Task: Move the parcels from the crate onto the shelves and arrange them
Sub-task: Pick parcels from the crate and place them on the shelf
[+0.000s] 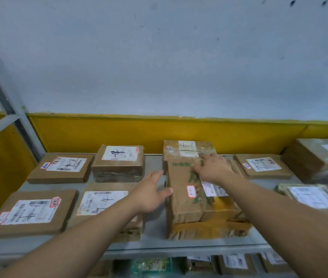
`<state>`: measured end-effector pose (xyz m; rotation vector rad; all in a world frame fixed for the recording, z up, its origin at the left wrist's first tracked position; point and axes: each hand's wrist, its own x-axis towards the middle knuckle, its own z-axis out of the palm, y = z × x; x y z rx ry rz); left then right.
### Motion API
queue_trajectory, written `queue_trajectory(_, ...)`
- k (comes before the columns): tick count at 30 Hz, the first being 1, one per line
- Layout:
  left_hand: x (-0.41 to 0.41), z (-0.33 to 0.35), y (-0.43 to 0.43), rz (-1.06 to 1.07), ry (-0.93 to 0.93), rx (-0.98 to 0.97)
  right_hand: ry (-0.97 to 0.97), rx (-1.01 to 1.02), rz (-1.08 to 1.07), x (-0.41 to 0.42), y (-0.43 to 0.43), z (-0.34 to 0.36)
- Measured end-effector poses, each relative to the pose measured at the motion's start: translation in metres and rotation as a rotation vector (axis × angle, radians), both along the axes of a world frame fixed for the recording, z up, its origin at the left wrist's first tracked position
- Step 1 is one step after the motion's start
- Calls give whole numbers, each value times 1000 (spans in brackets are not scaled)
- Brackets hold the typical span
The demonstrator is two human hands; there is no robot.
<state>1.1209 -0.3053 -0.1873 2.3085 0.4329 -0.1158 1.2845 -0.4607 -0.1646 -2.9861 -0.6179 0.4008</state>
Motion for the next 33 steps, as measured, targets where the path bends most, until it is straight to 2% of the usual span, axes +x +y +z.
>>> queue_trajectory(6,26,-6,-55,98,15,-122,48,10,39,31,-59,-8)
queue_trajectory(14,26,-8,-68,245,39,-168,127,63,78,38,-74,-15)
queue_trajectory(21,16,-11,-65,243,42,-147,98,55,102,21,-72,-15)
queue_trajectory(33,22,-10,-55,230,28,-98,81,160,-12,17,-65,-19)
